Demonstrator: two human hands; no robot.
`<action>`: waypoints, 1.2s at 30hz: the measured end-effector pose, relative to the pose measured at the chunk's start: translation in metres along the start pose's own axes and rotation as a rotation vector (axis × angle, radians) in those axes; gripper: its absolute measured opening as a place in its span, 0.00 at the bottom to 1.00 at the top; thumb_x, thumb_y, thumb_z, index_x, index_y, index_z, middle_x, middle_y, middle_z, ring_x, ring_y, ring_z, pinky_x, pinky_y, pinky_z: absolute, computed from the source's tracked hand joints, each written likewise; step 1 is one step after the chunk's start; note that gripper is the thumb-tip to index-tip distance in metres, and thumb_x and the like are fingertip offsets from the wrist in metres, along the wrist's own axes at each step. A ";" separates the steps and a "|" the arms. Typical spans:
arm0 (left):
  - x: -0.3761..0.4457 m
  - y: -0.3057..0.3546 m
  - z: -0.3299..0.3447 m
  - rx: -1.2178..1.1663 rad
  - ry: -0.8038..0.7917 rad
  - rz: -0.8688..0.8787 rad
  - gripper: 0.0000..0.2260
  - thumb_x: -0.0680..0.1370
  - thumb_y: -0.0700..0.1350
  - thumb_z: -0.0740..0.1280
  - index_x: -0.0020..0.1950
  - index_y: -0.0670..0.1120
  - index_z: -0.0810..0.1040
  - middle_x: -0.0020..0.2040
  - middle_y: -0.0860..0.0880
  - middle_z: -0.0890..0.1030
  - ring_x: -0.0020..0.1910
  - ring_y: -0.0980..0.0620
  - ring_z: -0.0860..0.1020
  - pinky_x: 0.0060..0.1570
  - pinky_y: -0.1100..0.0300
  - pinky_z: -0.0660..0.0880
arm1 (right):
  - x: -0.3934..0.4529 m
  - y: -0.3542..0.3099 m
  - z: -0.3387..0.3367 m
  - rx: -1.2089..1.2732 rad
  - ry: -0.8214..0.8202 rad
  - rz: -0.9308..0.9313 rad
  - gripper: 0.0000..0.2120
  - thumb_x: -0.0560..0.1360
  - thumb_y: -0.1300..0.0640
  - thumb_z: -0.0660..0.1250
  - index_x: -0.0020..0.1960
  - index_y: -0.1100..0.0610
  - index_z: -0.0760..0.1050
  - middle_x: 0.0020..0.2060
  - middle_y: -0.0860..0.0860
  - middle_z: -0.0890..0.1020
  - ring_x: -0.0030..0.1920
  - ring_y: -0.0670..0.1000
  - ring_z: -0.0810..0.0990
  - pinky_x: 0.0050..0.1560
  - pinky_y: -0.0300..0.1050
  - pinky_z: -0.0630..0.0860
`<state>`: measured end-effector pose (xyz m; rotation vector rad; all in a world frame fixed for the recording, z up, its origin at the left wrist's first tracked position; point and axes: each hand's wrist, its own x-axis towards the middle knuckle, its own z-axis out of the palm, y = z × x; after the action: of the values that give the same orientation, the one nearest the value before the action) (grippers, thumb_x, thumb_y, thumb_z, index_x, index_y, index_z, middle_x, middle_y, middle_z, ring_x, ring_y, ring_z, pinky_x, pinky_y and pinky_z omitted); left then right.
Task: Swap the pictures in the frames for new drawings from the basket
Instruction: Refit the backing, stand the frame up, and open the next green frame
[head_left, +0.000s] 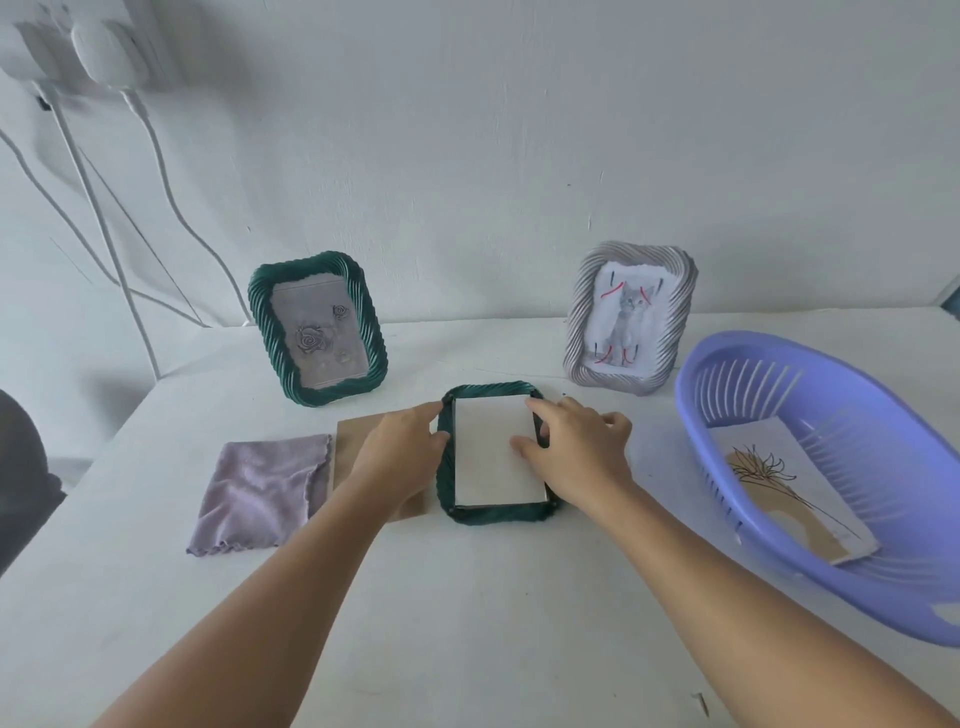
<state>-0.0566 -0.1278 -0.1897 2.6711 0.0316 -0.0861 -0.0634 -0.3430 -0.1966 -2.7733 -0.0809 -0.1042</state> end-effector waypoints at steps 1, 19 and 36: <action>0.001 -0.001 0.000 -0.007 -0.001 0.003 0.21 0.82 0.49 0.62 0.77 0.54 0.69 0.51 0.48 0.85 0.52 0.45 0.80 0.52 0.52 0.78 | 0.000 0.000 0.001 0.004 0.007 -0.005 0.18 0.76 0.37 0.64 0.62 0.43 0.75 0.45 0.44 0.77 0.51 0.50 0.78 0.58 0.53 0.60; -0.002 0.001 0.001 -0.085 -0.015 -0.014 0.21 0.83 0.48 0.64 0.77 0.52 0.69 0.40 0.50 0.83 0.43 0.50 0.79 0.43 0.56 0.76 | -0.001 0.001 0.004 0.307 -0.019 0.070 0.26 0.75 0.45 0.71 0.71 0.37 0.70 0.41 0.43 0.79 0.47 0.43 0.77 0.54 0.47 0.56; -0.019 0.033 -0.018 -0.907 -0.127 -0.079 0.32 0.81 0.56 0.67 0.82 0.59 0.55 0.51 0.50 0.86 0.50 0.53 0.85 0.50 0.59 0.78 | 0.000 -0.001 -0.019 0.872 0.084 -0.059 0.22 0.78 0.52 0.71 0.71 0.42 0.74 0.34 0.37 0.76 0.39 0.40 0.73 0.51 0.31 0.70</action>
<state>-0.0731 -0.1495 -0.1574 1.7545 0.1065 -0.2095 -0.0644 -0.3486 -0.1785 -1.8945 -0.1450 -0.1553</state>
